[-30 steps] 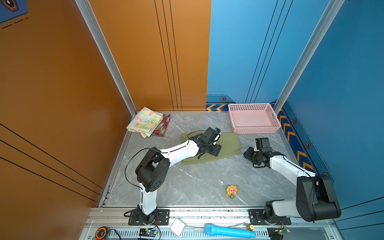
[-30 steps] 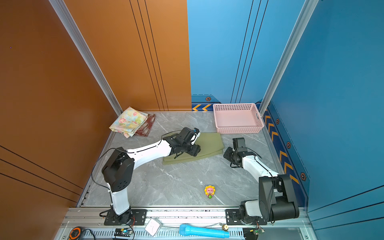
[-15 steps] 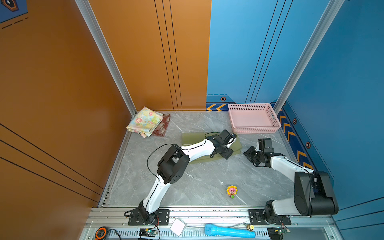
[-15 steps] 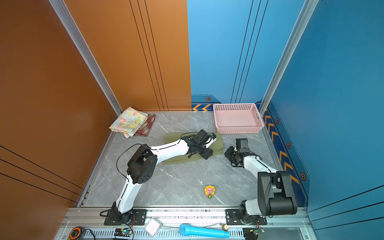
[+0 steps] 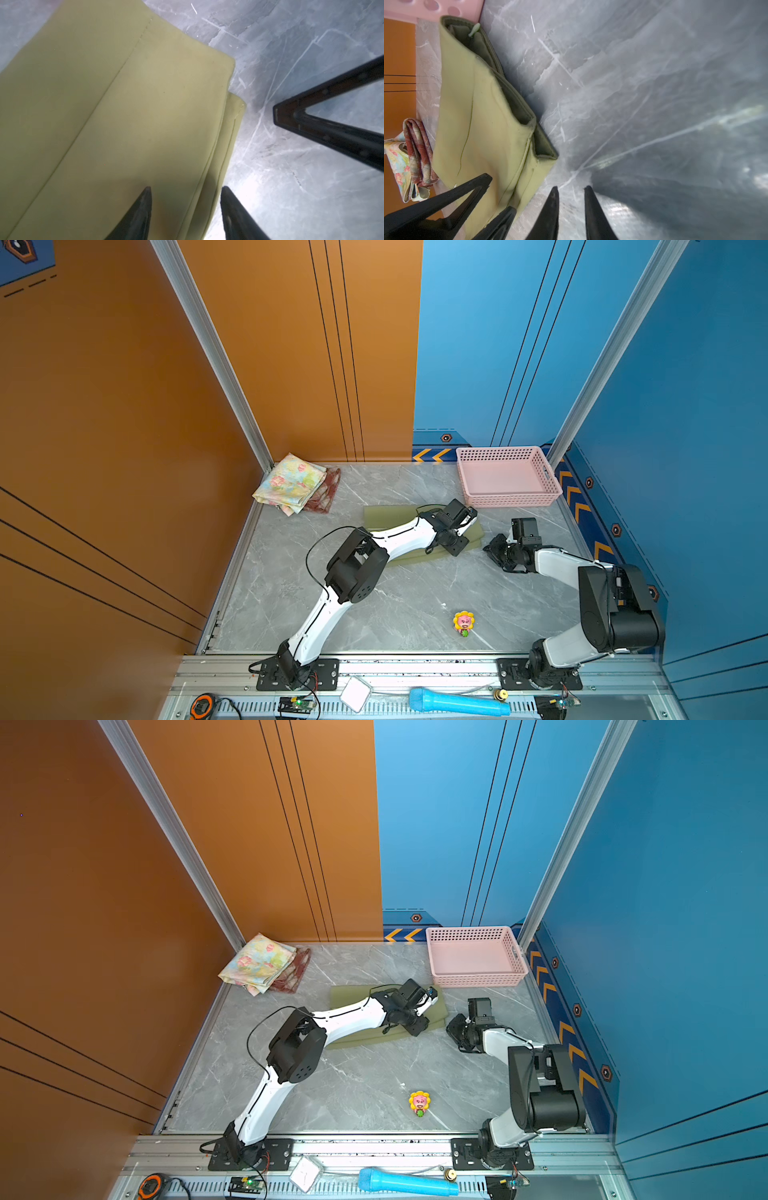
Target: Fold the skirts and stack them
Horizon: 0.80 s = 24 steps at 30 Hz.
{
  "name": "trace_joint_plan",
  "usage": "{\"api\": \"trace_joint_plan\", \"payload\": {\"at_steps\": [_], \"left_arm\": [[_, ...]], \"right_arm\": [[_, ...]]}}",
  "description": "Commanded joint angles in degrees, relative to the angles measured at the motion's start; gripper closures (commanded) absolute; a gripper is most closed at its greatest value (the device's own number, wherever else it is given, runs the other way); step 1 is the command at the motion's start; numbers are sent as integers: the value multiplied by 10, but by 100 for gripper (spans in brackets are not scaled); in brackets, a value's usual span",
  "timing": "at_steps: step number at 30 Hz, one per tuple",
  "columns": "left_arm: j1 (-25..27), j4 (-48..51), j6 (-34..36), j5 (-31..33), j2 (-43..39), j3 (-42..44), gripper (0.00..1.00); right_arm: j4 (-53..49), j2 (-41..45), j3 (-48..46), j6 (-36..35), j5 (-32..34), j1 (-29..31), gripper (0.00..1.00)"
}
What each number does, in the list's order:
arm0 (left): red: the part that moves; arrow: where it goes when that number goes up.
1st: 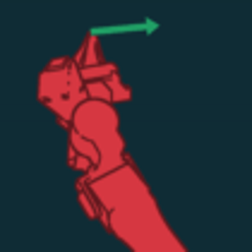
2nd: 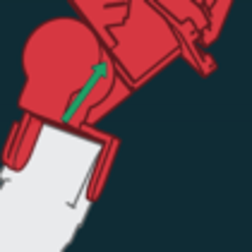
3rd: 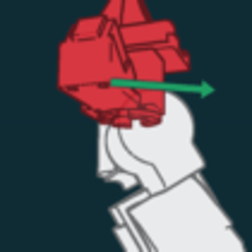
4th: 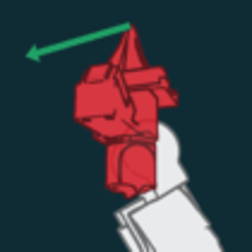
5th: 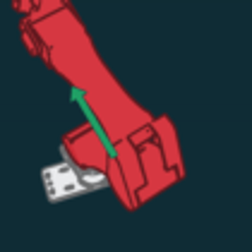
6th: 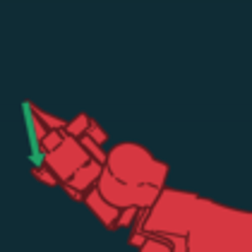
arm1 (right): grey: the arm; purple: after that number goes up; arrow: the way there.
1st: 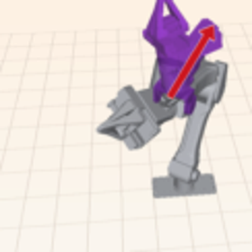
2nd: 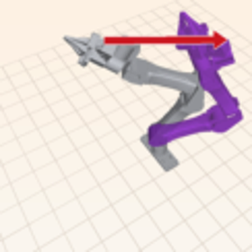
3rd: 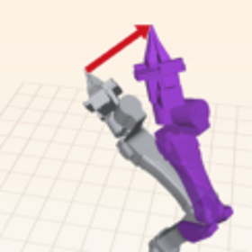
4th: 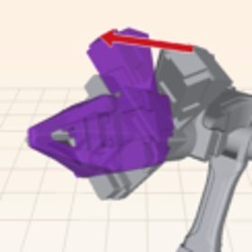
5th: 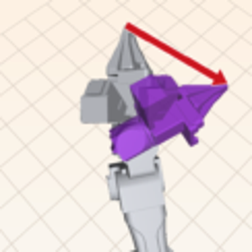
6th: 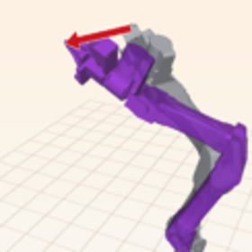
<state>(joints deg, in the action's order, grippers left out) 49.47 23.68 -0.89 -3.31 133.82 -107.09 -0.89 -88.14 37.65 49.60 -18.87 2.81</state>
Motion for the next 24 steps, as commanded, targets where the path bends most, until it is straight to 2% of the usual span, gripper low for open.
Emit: {"api": "trace_joint_plan", "payload": {"at_steps": [1, 10, 19, 22, 24], "left_arm": [[2, 15, -4, -8, 19, -21, 48], [3, 16, -9, -8, 24, -25, 67], [4, 16, -14, -10, 23, -24, 72], [4, 18, -14, -10, 23, -25, 76], [4, 22, -13, -8, 23, -28, 77]], "right_arm": [[20, -16, 6, 16, -9, 8, 76], [52, -41, 9, 41, 1, 20, 76], [58, -64, 23, 41, 7, 26, 69], [59, -73, 25, 39, 11, 25, 71], [63, -77, 26, 38, 11, 25, 75]]}}
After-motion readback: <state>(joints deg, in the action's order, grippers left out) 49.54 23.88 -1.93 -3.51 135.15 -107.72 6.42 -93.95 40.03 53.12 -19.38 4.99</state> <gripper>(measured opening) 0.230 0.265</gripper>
